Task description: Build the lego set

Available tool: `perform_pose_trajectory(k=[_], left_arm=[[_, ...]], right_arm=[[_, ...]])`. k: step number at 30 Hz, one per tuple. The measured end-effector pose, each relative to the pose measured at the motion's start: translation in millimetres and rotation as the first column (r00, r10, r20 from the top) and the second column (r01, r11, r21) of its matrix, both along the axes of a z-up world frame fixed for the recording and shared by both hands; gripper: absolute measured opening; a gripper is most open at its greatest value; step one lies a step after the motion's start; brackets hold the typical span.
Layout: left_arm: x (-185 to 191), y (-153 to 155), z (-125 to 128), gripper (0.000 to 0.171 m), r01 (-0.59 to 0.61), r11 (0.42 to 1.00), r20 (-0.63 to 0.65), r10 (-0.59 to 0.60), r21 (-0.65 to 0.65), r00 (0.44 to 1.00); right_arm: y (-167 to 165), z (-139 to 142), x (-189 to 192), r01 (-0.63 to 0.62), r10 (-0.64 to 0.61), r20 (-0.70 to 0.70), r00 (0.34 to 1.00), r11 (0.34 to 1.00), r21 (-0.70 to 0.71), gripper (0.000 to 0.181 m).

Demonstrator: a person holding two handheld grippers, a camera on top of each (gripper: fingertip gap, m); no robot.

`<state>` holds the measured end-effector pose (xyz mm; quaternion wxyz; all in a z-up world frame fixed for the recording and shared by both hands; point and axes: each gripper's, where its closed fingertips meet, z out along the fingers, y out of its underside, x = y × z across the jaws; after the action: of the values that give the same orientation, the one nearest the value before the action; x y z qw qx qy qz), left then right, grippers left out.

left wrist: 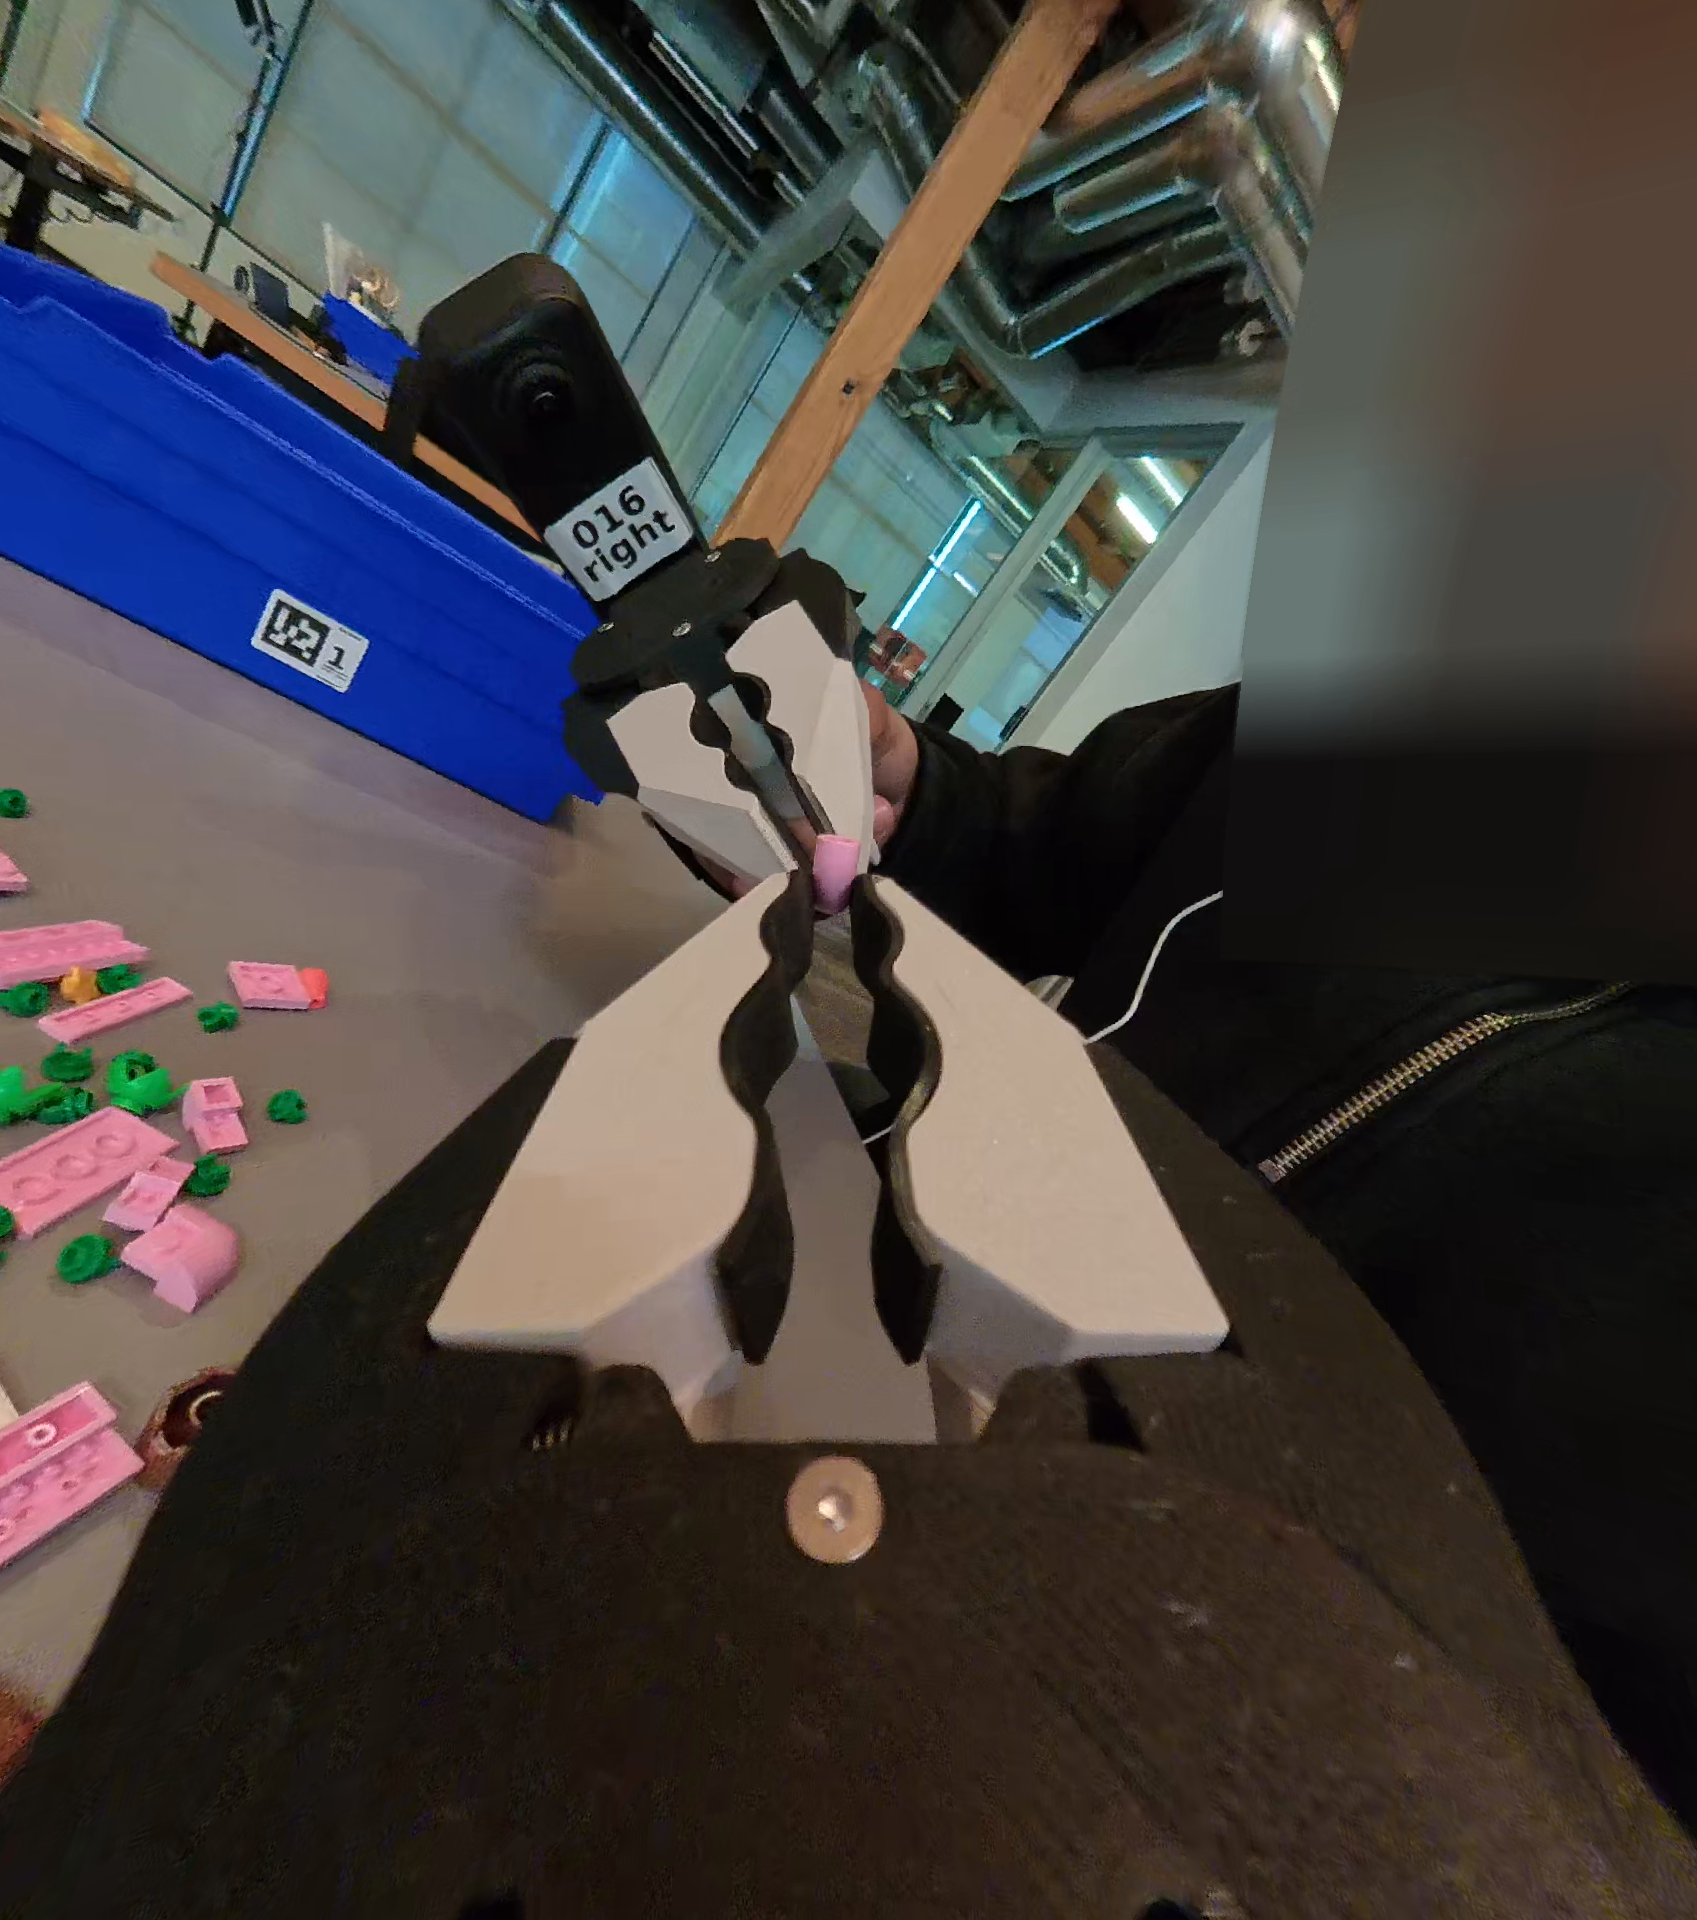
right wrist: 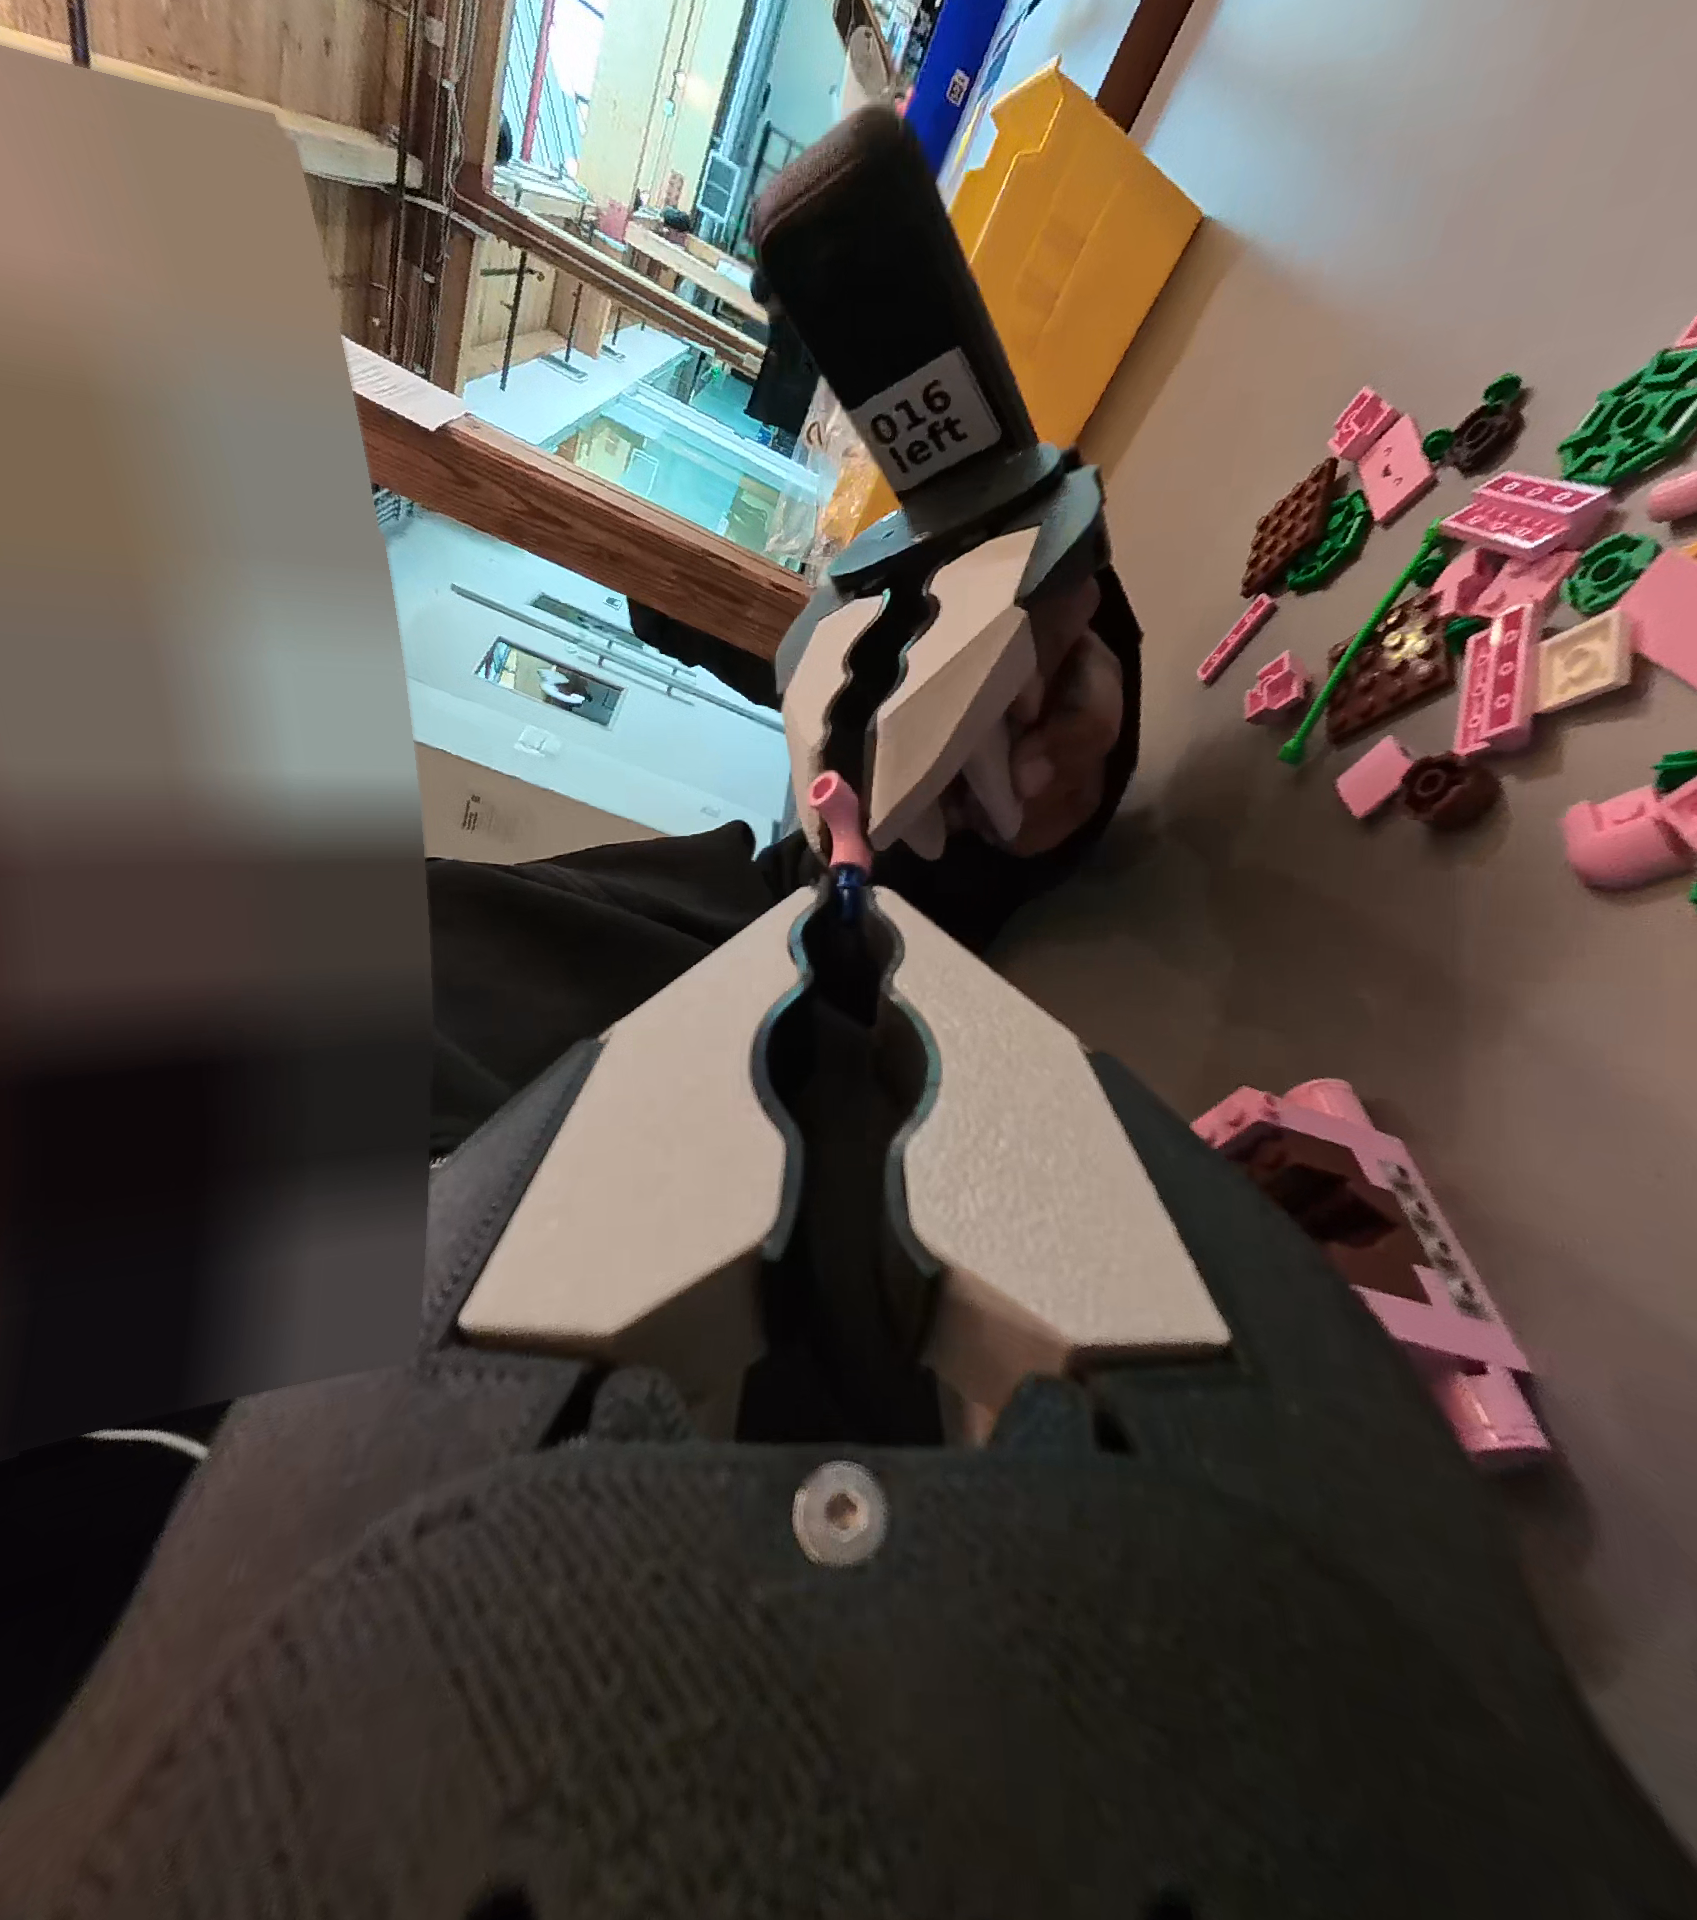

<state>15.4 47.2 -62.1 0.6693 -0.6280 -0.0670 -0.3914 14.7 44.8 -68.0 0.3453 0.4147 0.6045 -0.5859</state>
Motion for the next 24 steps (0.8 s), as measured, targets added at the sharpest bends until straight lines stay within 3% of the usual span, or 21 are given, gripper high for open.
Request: perform_pose_trajectory(k=[17,21,24], left_arm=[[-8,7,-11,0.006,-0.081,0.996,-0.016,0.080,-0.048,0.997],[-17,3,-4,0.006,-0.089,0.996,0.013,0.089,-0.026,0.996],[-18,-4,2,0.006,-0.060,0.998,0.073,0.059,0.014,0.996]], right_arm=[[7,-9,-11,0.143,-0.142,-0.060,0.988,0.990,0.004,0.001],[5,-1,-21,0.208,-0.191,-0.247,0.950,0.977,0.045,0.002],[10,9,-25,0.245,-0.166,-0.462,0.871,0.963,0.115,0.033]])
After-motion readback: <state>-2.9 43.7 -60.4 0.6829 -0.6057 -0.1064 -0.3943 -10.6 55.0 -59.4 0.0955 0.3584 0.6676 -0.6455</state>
